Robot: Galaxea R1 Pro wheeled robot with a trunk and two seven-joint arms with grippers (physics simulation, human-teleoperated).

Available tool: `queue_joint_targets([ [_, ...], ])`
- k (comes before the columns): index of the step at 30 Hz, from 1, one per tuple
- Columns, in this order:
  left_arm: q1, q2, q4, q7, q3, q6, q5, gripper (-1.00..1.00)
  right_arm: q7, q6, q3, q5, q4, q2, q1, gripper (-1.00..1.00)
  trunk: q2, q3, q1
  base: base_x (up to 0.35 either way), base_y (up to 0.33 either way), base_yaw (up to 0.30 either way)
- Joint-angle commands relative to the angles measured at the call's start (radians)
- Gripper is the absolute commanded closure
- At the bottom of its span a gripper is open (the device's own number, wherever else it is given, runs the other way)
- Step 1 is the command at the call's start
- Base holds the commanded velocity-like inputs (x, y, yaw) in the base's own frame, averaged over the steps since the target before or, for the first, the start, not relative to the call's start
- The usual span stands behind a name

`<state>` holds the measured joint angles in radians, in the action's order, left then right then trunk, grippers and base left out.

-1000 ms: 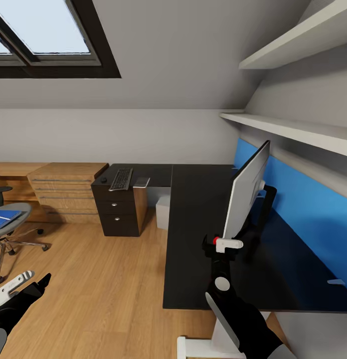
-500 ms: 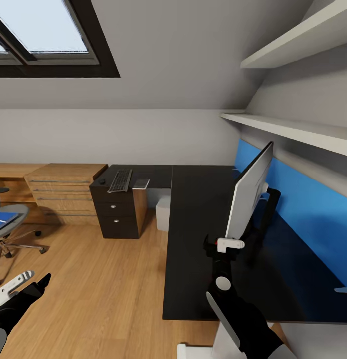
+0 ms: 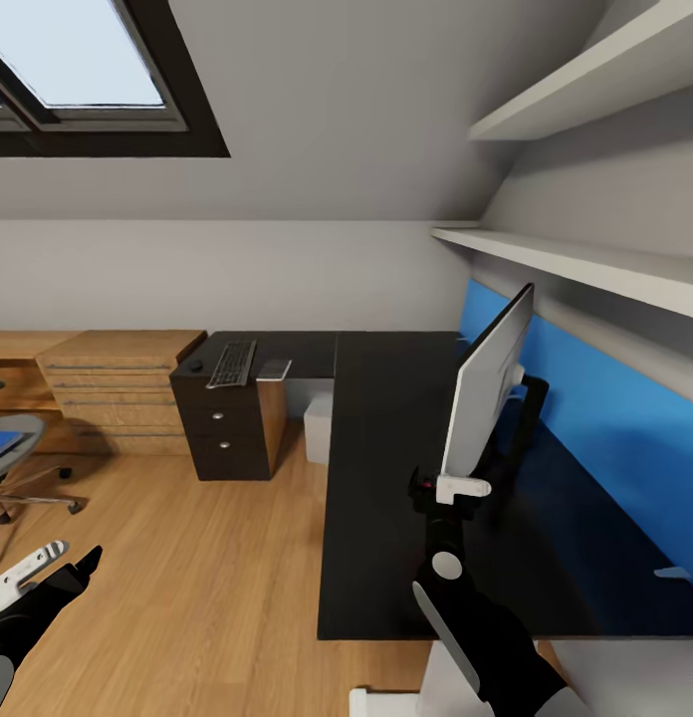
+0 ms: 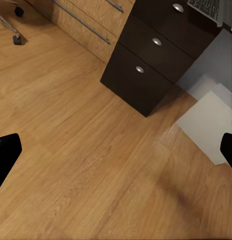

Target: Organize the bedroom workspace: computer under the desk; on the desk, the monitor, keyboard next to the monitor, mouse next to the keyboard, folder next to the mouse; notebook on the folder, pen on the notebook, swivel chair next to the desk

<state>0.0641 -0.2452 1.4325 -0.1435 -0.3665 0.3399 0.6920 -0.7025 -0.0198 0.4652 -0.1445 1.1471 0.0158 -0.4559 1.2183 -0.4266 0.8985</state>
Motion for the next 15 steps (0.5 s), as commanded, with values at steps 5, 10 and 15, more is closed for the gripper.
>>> queue_joint_targets([
  [5,0.0,0.0,0.002,-0.007,0.0,0.005,0.011,-1.0,-0.006,0.0,0.003,-0.006,0.001,0.0,-0.001,-1.0,0.001,0.004,0.0,0.0,0.0,-0.18],
  [10,0.0,0.0,0.002,-0.007,0.0,0.004,0.011,-1.0,-0.006,0.0,0.002,-0.006,0.0,0.0,-0.001,-1.0,0.001,0.01,0.0,0.0,0.0,-0.188],
  [15,0.0,-0.001,0.002,-0.009,-0.001,0.004,0.011,-1.0,-0.006,0.0,0.003,-0.006,0.0,0.0,-0.001,-1.0,0.001,0.016,0.0,0.0,0.0,-0.19],
])
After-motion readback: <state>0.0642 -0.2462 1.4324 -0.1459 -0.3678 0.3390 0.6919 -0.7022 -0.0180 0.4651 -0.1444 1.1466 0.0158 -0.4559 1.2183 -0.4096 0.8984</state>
